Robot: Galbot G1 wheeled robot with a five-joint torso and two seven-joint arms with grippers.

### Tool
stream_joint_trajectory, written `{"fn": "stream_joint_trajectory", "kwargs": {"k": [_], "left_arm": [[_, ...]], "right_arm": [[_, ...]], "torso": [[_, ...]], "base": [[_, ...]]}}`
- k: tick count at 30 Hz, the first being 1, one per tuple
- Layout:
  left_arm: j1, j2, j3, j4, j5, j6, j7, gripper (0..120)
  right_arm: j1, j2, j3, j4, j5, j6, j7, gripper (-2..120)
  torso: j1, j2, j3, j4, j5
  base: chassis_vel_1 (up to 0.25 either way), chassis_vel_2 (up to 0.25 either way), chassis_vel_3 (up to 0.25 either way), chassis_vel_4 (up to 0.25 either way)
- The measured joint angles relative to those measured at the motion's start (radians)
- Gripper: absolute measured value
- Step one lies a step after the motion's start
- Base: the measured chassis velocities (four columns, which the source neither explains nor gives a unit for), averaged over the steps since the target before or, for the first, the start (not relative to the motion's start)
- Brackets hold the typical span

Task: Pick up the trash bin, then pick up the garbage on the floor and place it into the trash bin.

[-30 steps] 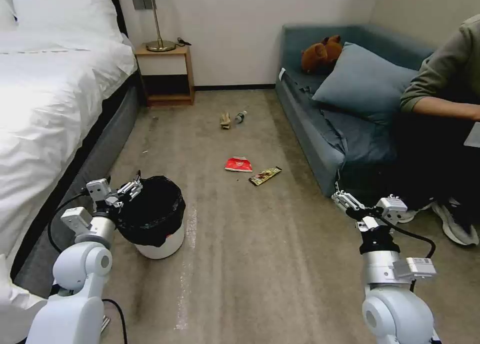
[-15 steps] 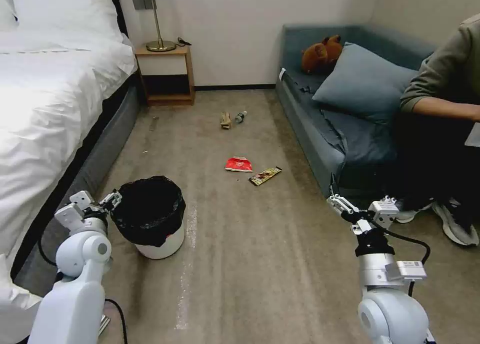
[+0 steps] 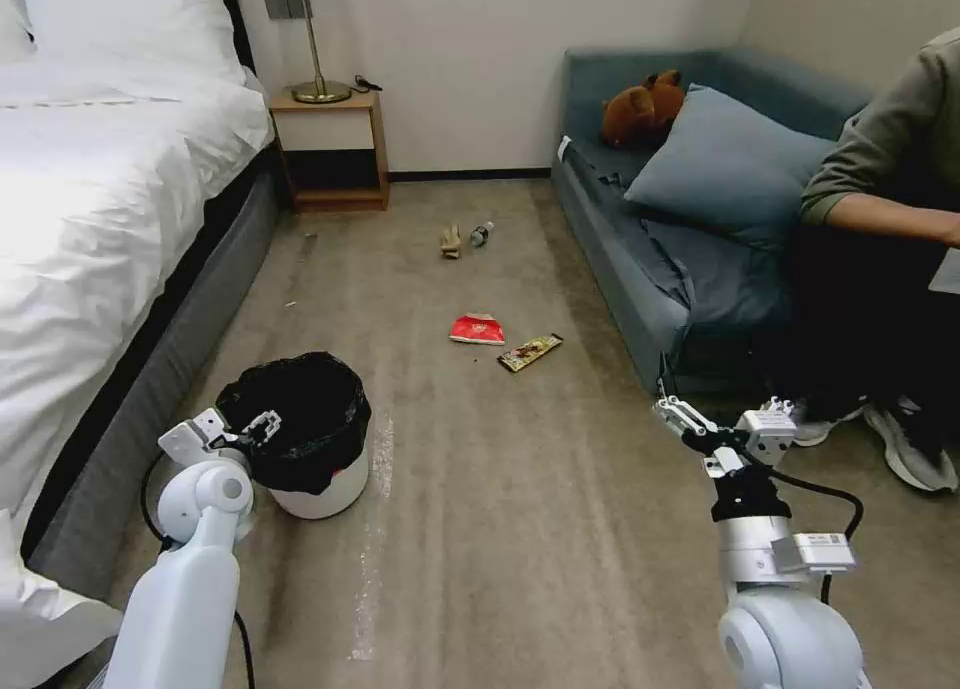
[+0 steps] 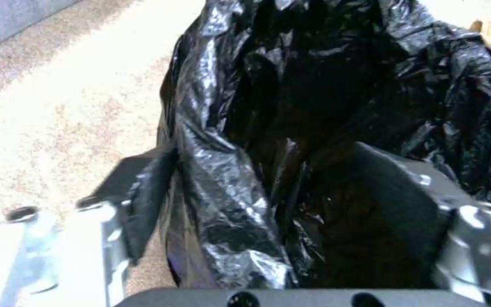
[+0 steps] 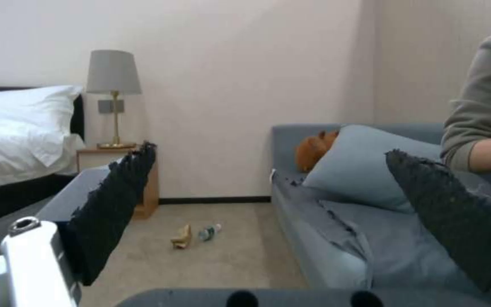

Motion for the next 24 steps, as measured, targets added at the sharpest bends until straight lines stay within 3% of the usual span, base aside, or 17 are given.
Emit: {"fn": "stream_joint_trajectory", "kwargs": {"k": [16, 19, 24], "left_arm": [[0.014, -0.006, -0.013, 0.037, 0.021, -0.025, 0.014, 22], [0.025, -0.008, -0.015, 0.038, 0.033, -0.032, 0.025, 7], [0.027, -0.009, -0.016, 0.038, 0.036, -0.034, 0.028, 4]], "right_arm": [[-0.008, -0.001, 0.000, -0.004, -0.004, 0.016, -0.009, 100], [-0.023, -0.005, 0.011, 0.007, 0.000, 0.013, -0.041, 100], [-0.027, -0.004, 0.015, 0.011, 0.017, 0.008, -0.060, 100]], "torso": [[0.000, 0.000, 0.000, 0.0000, 0.0001], [0.000, 0.000, 0.000, 0.0001, 0.0004], [0.000, 0.000, 0.000, 0.0001, 0.0003]], "base": [[0.000, 0.000, 0.000, 0.000], [0.000, 0.000, 0.000, 0.000], [0.000, 0.000, 0.000, 0.000]]}}
